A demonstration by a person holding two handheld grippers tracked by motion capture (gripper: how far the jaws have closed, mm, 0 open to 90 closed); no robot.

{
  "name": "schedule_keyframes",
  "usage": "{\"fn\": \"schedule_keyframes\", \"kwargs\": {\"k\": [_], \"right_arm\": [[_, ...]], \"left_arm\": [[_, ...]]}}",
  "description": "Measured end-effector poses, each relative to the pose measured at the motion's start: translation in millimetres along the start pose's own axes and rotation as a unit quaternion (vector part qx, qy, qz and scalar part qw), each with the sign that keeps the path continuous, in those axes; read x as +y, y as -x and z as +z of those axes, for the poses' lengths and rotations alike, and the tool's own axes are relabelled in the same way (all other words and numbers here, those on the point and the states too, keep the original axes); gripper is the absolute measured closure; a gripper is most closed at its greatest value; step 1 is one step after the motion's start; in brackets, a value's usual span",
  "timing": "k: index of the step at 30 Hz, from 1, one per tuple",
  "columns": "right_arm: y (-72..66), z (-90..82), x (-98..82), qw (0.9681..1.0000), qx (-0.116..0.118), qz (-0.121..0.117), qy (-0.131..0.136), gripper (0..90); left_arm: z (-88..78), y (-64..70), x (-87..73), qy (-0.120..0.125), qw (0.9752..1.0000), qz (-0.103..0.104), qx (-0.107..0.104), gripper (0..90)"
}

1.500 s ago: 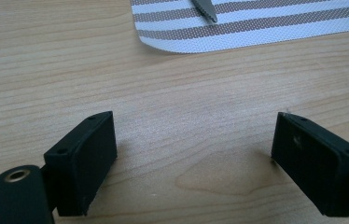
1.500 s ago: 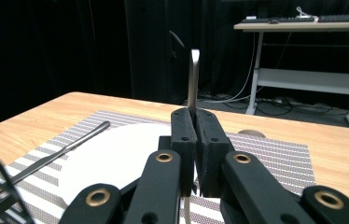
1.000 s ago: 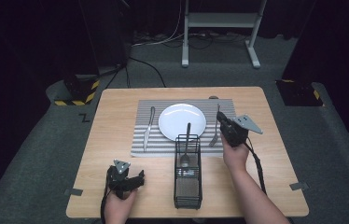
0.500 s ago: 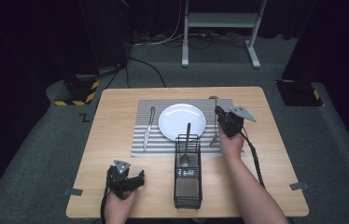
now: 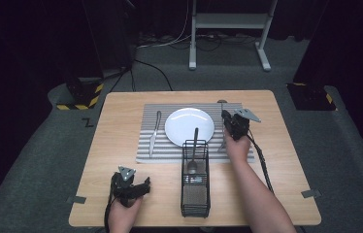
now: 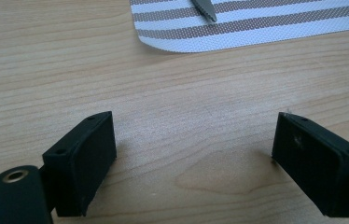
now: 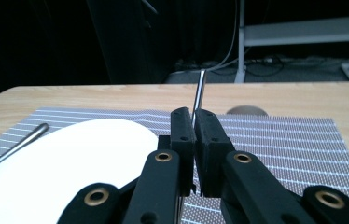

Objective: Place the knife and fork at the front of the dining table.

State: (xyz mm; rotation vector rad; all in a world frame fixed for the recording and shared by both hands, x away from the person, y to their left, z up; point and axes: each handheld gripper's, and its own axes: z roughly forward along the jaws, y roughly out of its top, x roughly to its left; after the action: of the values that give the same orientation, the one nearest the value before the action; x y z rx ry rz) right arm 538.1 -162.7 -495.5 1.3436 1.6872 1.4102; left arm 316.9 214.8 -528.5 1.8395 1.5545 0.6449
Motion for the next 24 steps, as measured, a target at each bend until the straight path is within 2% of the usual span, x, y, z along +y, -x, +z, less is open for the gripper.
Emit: {"fn": "schedule_keyframes", "kwargs": {"k": [7, 21, 22, 24], "right_arm": [[8.4, 10.2, -6.5, 0.9995, -0.015, 0.019, -0.021, 86.7], [7.8, 15.6, -9.0, 0.9993, -0.021, 0.0, -0.031, 86.0], [7.9, 15.8, -9.2, 0.9993, -0.021, 0.001, -0.031, 88.0], [7.4, 15.2, -8.9, 0.9993, -0.022, -0.002, -0.03, 83.6]], "left_arm": [[-0.1, -0.6, -0.1, 0.0, 1.0, -0.001, -0.003, 13.1], [-0.2, -1.4, -0.2, 0.0, 1.0, -0.003, -0.008, 12.5], [-0.2, -1.5, -0.1, 0.001, 1.0, -0.002, -0.008, 12.3], [-0.2, -1.7, -0.2, 0.001, 1.0, -0.003, -0.009, 12.3]]}}
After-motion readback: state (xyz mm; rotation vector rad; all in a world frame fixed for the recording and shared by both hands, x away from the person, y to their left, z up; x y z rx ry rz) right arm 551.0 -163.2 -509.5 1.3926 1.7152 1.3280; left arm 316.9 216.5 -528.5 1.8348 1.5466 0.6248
